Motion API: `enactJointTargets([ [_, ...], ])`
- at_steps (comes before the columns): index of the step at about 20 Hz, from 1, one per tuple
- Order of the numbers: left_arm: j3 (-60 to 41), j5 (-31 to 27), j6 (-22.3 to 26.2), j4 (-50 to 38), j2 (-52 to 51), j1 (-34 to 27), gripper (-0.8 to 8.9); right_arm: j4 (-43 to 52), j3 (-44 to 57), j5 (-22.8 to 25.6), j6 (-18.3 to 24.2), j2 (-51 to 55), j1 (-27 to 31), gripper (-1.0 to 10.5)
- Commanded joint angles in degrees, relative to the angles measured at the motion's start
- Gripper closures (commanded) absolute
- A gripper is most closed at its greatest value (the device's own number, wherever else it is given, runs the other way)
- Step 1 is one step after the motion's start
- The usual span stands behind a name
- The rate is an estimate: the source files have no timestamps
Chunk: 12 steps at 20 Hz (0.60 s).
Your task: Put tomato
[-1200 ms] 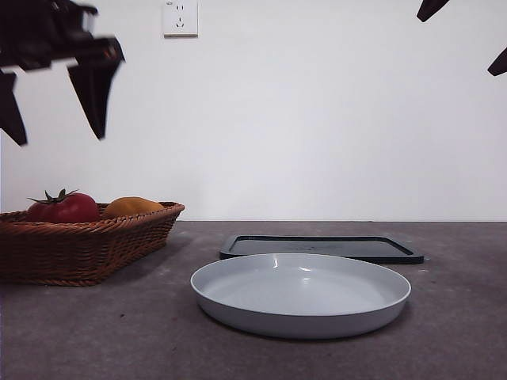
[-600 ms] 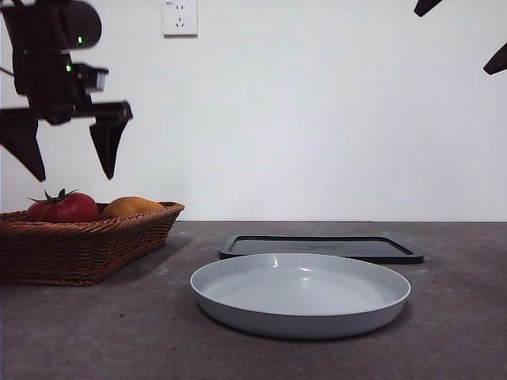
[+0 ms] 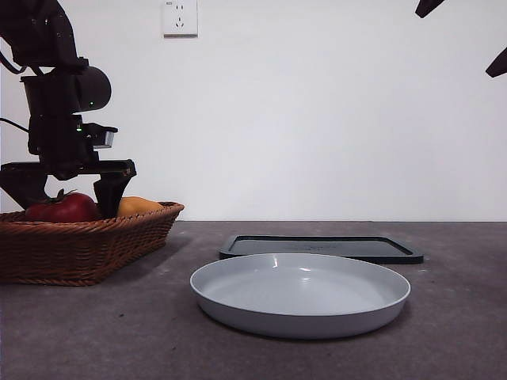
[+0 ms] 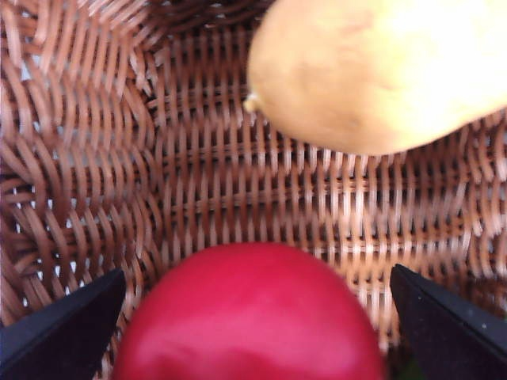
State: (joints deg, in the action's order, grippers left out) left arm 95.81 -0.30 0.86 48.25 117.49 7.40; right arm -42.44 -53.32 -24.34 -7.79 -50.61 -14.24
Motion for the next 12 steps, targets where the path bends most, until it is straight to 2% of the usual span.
enactJointTargets([
  [1, 1.55, -0.17, 0.63, 0.66, 1.68, -0.04, 2.01, 0.33, -0.90, -0.24, -0.61, -0.24, -0.26, 3.2],
  [6, 2.47, -0.20, 0.61, 2.56, 1.57, -0.04, 5.10, 0.33, -0.90, -0.24, -0.85, -0.24, -0.26, 3.2],
  [9, 4.28, -0.20, 0.59, 4.76, 1.46, -0.04, 5.63, 0.33, -0.90, -0.26, -1.01, -0.24, -0.26, 3.2],
  [12, 8.83, -0.17, -0.55, 9.99, 0.92, -0.04, 5.64, 0.33, -0.90, -0.26, -1.03, -0.24, -0.26, 3.2],
])
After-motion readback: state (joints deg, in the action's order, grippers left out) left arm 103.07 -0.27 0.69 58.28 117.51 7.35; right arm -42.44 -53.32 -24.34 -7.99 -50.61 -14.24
